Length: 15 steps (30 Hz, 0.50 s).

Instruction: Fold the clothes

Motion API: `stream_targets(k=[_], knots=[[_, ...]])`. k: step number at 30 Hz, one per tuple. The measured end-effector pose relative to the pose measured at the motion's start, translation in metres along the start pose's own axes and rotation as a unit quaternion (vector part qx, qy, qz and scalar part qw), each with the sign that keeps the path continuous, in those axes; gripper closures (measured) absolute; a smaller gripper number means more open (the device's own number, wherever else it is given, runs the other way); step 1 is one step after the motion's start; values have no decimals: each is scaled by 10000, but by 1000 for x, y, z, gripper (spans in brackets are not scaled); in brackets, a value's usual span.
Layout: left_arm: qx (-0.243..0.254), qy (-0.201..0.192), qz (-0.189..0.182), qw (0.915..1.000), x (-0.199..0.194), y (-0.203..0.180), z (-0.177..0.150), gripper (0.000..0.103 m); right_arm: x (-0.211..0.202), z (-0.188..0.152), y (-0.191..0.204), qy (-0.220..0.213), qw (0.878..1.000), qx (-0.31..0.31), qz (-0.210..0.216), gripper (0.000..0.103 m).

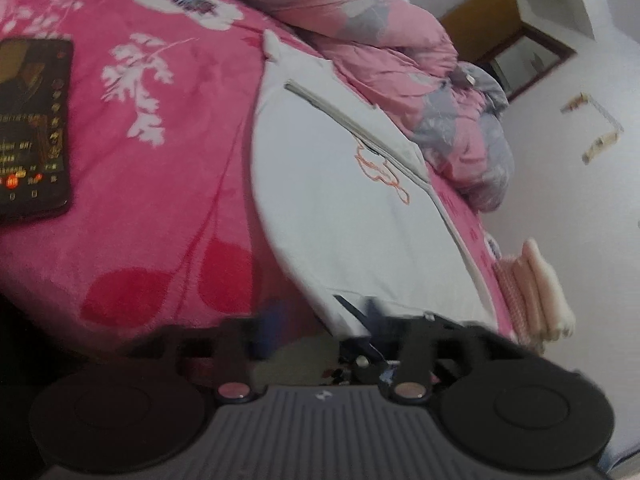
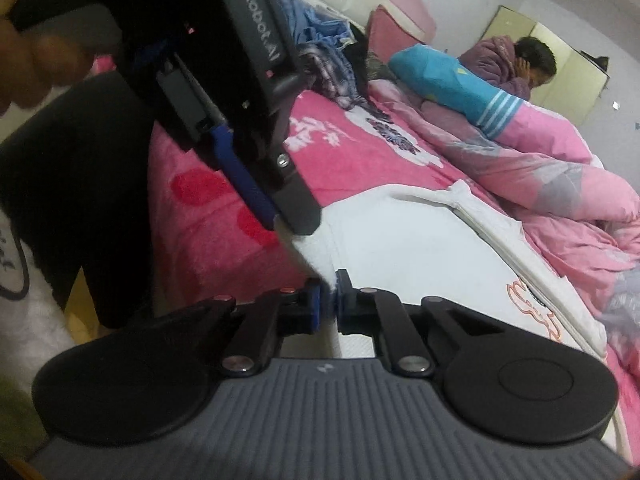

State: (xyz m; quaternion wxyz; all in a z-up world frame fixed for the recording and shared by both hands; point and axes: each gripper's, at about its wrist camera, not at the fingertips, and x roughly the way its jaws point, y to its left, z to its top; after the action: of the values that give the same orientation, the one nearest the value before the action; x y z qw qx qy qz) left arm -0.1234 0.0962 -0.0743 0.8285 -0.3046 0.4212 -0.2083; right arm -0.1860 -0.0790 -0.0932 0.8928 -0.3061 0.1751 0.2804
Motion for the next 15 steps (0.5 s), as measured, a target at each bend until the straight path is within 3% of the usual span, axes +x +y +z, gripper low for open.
stream_targets(k=[7,10,13,15], knots=[[-707,283,-312,9966,39,19,23,42,-3,-4,-4,-104,9998,169,0,98],[-812,454,-523,9943,59,19,29,55,-4,-4,-7,-172,9996,204,-5,98],[-851,631,-465,9933,77,18,31,81,-8,-3,-12,-304,9990,329,-38,98],[-801,676,-408,9937,83,16,31,83,-11,-4,-18,-385,9980,505,-44,97]])
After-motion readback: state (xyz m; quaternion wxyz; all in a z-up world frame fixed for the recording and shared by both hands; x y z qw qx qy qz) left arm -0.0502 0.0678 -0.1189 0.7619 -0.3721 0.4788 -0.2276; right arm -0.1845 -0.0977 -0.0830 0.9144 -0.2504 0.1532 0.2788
